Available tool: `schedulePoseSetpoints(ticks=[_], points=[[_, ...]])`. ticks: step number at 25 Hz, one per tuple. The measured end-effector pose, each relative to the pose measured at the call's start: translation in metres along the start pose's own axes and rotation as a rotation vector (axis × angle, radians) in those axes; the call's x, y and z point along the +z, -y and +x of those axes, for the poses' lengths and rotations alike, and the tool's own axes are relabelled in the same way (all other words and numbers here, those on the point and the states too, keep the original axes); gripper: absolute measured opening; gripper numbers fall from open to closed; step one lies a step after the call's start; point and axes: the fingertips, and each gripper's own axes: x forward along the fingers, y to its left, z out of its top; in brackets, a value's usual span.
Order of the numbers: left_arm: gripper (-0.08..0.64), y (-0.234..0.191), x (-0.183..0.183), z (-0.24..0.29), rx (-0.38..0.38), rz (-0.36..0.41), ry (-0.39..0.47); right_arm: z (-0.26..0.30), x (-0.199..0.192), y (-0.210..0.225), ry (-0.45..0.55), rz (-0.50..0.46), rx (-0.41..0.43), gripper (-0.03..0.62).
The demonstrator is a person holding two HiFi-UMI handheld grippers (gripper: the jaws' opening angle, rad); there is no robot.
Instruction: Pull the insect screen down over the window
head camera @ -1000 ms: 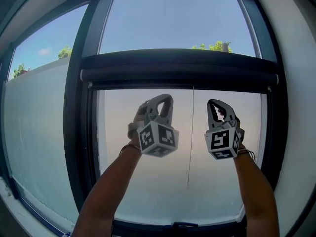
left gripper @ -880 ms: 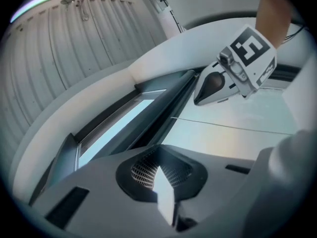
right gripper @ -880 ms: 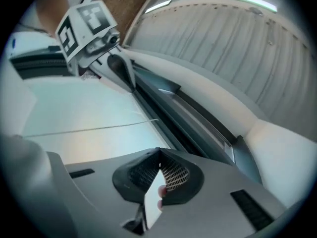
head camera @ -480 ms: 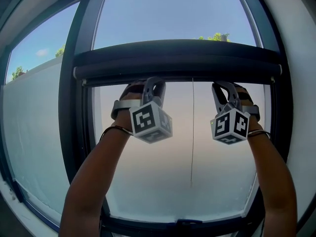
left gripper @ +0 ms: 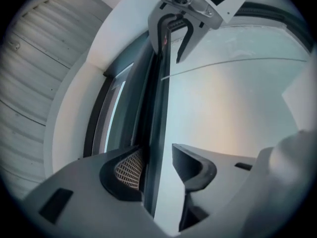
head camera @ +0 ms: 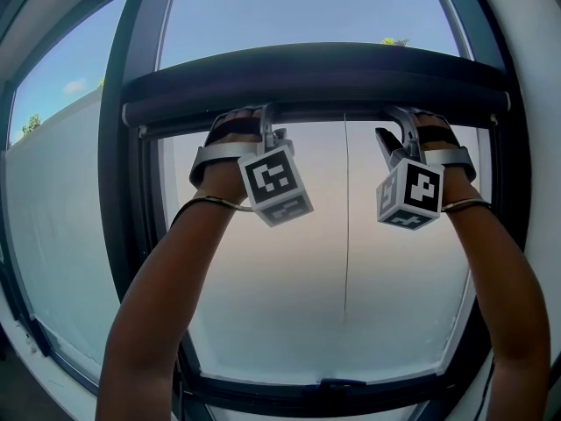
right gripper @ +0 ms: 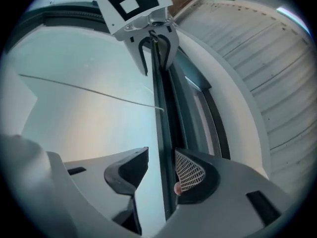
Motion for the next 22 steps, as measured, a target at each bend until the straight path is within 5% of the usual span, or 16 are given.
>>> schedulePoseSetpoints(ticks=[6,13,22], points=[[0.177,0.006,-0.008,0.008,0.002,0.017,-0.042,0.016,-0.018,-0.006,-0.086,-0.081,0.046,0.163],[0.181,0.008,-0.008,0.009,0.002,0.105,-0.036,0.018,-0.023,-0.005,-0.071,-0.105,0.027,0.166],[0.181,0.007,-0.007,0.007,-0.015,0.005,-0.006,0.018,-0.023,-0.007,-0.089,-0.092,0.006,0.167]])
